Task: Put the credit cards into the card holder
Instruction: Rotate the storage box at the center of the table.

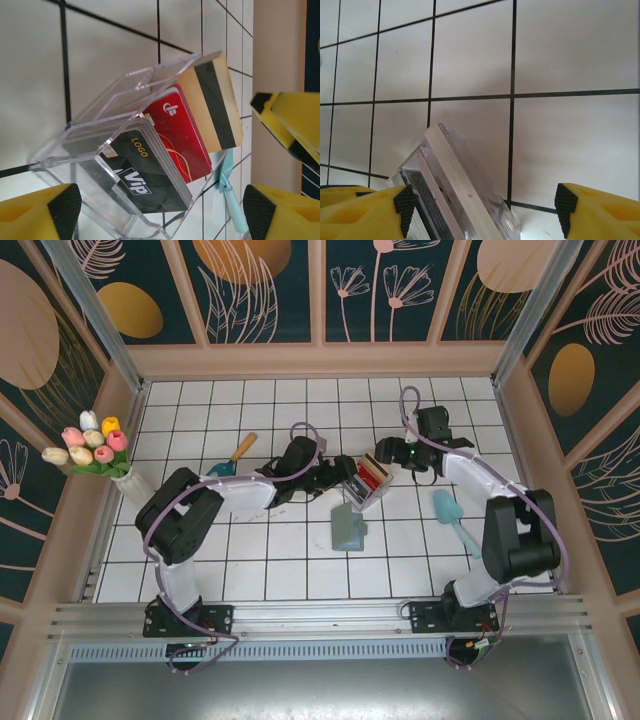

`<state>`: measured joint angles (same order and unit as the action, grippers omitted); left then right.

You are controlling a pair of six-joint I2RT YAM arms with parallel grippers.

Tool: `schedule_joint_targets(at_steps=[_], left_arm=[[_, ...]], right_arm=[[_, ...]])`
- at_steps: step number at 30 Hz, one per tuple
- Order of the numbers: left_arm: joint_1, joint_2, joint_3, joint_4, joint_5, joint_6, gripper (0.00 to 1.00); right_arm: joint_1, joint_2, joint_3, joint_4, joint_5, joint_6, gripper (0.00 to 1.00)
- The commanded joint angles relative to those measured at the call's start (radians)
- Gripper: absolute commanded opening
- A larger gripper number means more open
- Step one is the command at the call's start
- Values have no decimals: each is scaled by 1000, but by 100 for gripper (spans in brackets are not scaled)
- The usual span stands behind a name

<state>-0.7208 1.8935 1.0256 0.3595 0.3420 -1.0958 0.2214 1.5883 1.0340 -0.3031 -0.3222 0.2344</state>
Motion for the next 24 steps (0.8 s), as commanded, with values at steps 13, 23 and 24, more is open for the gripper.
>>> schedule_joint_targets(at_steps=[13, 23, 24], left_arm=[[-3, 159, 178, 15, 6, -21, 87], [-4, 132, 172, -139, -110, 45, 80], [-4, 136, 178, -144, -110, 49, 78]], right_arm=[[-9, -9, -55, 22, -146, 70, 74], [11, -49, 56, -141, 261, -33, 77], [24, -49, 63, -148, 297, -46, 77]])
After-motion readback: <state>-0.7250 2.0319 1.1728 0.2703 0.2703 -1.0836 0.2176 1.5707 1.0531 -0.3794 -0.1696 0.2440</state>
